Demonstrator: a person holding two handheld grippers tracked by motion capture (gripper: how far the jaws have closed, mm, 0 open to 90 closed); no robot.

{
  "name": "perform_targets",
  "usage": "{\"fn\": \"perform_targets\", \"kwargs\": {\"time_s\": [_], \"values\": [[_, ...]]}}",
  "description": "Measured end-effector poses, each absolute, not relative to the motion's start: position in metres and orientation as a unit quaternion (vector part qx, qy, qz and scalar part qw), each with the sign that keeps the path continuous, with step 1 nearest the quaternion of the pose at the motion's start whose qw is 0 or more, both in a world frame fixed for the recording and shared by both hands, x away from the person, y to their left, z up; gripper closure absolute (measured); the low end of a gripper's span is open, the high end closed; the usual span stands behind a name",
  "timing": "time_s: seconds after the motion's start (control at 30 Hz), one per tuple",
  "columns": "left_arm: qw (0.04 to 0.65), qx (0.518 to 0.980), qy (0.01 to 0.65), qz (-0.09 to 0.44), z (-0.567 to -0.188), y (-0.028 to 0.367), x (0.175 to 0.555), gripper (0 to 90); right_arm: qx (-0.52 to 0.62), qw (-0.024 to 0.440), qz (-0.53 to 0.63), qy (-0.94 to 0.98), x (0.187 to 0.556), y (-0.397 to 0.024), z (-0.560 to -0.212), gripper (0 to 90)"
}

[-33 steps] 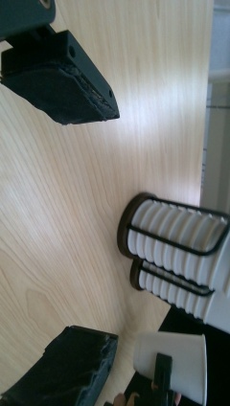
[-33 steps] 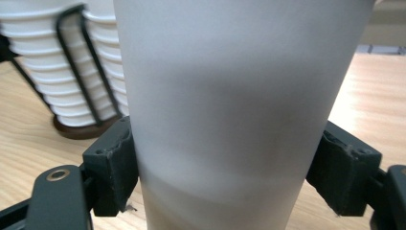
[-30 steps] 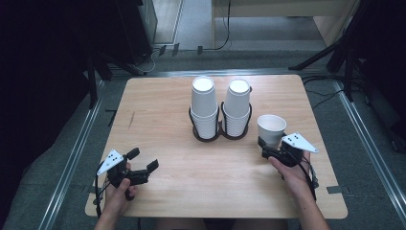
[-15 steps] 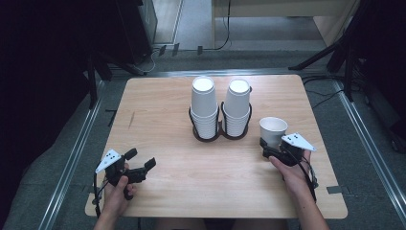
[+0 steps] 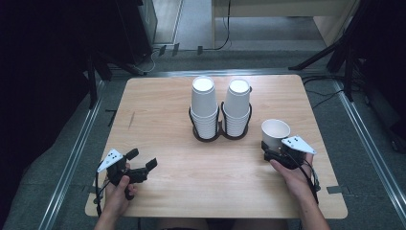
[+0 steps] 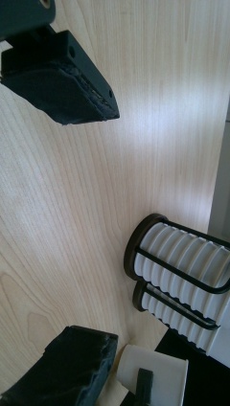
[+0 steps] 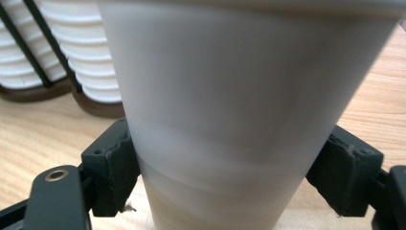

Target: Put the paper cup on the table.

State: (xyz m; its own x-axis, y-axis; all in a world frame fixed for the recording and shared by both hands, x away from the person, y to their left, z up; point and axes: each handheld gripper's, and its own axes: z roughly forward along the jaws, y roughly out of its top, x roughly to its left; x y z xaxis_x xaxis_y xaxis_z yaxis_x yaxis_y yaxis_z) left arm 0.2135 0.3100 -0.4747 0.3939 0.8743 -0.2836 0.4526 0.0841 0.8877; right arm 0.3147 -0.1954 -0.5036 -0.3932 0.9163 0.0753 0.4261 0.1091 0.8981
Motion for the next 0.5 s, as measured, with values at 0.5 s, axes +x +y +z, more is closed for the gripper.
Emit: {"fn": "perform_targets", "kwargs": {"time_s": [0.5], "values": [[0.525, 0.646, 0.517, 0.199, -0.4751, 0.3082, 0.2175, 0.0, 0.487, 0.282, 0.440, 0.700, 0.3059, -0.1980, -0.5064, 20.0]]}}
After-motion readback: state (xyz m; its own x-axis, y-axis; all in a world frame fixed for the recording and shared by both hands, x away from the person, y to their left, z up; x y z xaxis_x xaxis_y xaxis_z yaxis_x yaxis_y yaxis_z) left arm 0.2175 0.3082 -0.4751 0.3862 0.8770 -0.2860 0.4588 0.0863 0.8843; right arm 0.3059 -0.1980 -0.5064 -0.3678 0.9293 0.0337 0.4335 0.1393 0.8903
